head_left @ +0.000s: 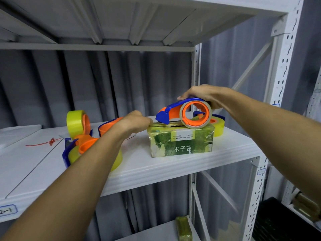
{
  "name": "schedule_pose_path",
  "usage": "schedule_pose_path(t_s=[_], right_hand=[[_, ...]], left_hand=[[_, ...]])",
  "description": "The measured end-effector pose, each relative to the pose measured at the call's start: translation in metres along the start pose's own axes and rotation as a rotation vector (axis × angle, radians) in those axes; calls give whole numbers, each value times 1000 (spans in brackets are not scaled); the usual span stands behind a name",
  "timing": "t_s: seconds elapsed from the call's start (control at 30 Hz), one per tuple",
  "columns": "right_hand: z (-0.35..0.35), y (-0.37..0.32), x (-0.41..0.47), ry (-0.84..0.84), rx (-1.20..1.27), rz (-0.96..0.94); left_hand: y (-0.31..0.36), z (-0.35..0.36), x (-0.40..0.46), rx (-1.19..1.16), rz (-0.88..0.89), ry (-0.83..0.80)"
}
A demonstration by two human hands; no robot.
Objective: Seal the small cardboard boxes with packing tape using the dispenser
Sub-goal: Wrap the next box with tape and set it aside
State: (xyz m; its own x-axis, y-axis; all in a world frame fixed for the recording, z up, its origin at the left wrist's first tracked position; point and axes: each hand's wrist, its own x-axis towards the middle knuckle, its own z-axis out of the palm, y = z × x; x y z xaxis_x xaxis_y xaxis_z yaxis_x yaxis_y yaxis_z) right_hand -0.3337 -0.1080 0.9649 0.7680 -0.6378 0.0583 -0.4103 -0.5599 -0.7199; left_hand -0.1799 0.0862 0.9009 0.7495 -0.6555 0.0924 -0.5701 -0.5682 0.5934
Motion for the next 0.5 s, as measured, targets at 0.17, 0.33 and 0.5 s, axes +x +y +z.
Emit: schedule_pose_path(t_s=[0.17, 0.33, 0.5], right_hand=[[3, -3, 5, -8, -8, 1], [4, -4, 9, 3, -41, 17], [4, -7, 11, 13, -89, -2]], left_hand=[[-5, 1, 2, 29, 32, 39], [-9, 17, -7, 56, 86, 52], [-22, 23, -10, -178, 203, 253]])
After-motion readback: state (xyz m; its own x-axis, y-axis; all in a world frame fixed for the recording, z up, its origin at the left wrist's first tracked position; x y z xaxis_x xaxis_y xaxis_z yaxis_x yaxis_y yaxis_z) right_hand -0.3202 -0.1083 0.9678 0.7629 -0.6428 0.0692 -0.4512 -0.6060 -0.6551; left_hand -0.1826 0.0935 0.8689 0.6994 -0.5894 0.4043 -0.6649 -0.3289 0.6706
